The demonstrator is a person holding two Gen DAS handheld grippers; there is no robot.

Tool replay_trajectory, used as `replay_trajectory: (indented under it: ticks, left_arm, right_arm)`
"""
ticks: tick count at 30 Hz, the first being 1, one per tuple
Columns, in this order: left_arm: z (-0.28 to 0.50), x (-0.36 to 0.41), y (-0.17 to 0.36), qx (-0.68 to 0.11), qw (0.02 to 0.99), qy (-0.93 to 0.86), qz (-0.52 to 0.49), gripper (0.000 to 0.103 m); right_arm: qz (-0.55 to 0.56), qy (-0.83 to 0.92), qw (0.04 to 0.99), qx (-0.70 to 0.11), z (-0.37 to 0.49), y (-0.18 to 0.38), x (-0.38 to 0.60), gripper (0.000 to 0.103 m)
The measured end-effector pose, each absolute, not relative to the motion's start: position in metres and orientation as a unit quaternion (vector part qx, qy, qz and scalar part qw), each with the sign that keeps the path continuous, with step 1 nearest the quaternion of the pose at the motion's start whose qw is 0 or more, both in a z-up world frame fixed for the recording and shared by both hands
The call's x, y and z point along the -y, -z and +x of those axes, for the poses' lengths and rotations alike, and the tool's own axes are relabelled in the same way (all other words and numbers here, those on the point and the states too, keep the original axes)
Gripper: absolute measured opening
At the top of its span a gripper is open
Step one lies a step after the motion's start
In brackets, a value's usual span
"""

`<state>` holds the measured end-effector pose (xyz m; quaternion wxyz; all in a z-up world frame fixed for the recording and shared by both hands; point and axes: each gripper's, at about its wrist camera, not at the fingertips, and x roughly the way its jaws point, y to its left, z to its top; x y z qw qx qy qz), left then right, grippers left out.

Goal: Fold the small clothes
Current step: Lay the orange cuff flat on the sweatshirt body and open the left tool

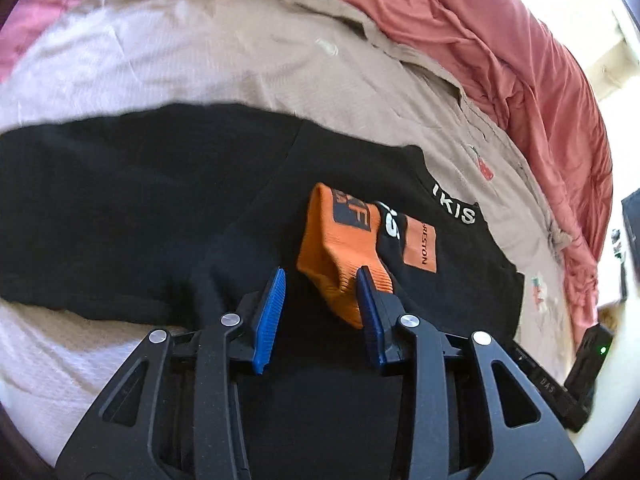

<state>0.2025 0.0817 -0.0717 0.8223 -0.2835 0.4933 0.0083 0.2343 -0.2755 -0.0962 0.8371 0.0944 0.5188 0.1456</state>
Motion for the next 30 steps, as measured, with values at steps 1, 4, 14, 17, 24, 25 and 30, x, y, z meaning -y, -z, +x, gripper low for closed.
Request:
replay_trajectory:
  ticks: [1,4,14,17,24,25,30]
  left_arm:
    - [0.203,-0.08,0.074,-0.495,0.819,-0.003,-0.29,0.028]
    - [0.207,-0.068,0.08,-0.501,0.813,0.009,-0.298,0.012]
    - [0.214,-0.051,0.059,-0.52,0.83,-0.039,-0.196,0.007]
    - [0.211,-0.057,0.073,-0.532,0.818,-0.052,-0.214,0.016]
    - [0.188,-0.062,0.036,-0.485,0.849,-0.08,-0.193,0.019]
    - [0.186,-0.058,0.027,-0.475,0.857,-0.074,-0.186,0.019]
    - [0.191,-0.02,0.012,-0.469,0.873,-0.027,-0.135,0.031]
  right_arm:
    - [0.094,-0.146,0.837,-0.519,0.235,0.096,0.276,0.057]
    - [0.094,-0.146,0.837,-0.519,0.236,0.097,0.275,0.057]
    - [0.062,-0.141,0.844,-0.514,0.233,0.093,0.269,0.057]
    - [0.037,-0.139,0.844,-0.516,0.232,0.094,0.263,0.057]
    - [0.027,-0.138,0.852,-0.505,0.227,0.085,0.261,0.057]
    - [0.026,-0.139,0.855,-0.498,0.226,0.081,0.261,0.057]
    - [0.033,-0.164,0.86,-0.482,0.22,0.071,0.255,0.057]
